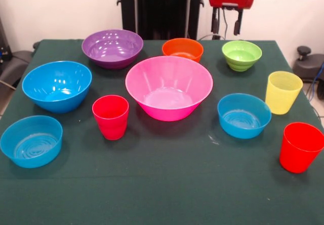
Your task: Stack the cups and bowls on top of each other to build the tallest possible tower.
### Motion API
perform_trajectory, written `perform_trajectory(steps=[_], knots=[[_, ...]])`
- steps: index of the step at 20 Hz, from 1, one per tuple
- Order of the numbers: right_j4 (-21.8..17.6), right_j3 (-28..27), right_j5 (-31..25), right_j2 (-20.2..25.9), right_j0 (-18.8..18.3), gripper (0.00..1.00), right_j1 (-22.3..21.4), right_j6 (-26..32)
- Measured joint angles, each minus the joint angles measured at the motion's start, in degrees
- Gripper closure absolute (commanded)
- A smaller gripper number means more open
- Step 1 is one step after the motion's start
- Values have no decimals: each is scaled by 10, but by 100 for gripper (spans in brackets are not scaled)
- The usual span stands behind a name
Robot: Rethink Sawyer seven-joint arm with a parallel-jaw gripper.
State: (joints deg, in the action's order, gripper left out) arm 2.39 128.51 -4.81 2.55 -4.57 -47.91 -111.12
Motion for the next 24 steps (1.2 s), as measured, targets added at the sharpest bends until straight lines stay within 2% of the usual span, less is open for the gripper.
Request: perform_trajectory(steps=[6, 11, 24], knots=[[-9, 24, 54, -2, 29, 0, 11, 0], [-10, 31, 95, -6, 50, 0, 36, 0], [-10, 35, 111, -14, 58, 0, 71, 0]])
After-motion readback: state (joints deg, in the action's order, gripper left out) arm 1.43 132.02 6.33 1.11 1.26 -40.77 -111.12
